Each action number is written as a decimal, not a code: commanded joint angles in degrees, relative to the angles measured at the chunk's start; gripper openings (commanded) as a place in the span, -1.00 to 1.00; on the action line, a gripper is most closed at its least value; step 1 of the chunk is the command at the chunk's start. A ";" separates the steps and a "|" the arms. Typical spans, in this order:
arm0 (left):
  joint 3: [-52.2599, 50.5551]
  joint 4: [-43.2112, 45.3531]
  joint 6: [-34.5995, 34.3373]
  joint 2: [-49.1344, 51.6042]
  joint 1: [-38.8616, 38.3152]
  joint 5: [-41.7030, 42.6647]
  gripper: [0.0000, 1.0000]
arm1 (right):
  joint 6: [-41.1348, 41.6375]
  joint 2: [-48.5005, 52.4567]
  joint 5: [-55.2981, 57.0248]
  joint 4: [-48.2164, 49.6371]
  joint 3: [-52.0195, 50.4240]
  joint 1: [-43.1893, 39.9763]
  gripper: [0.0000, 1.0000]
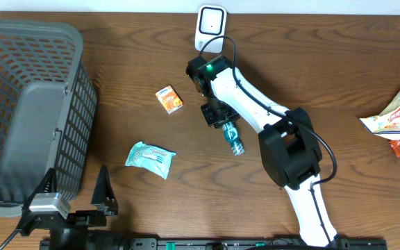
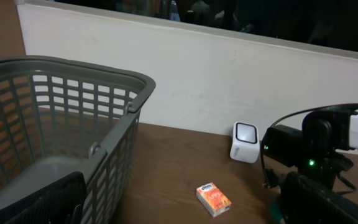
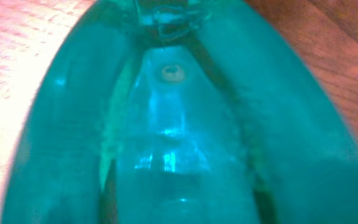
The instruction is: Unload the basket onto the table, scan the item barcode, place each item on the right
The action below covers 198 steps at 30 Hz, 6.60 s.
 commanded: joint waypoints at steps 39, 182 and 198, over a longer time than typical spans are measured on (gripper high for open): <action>-0.07 0.11 0.92 -0.11 -0.24 -0.33 0.96 | 8.52 -3.08 -1.42 10.51 -3.91 -0.13 -0.41; -0.07 -0.11 0.92 -0.11 -0.24 -0.33 0.95 | -99.36 11.32 19.58 107.23 -4.48 -4.31 -0.98; -0.07 -0.13 0.92 -0.11 -0.24 -0.33 0.96 | -96.85 6.14 26.58 101.42 -4.50 -3.28 -0.98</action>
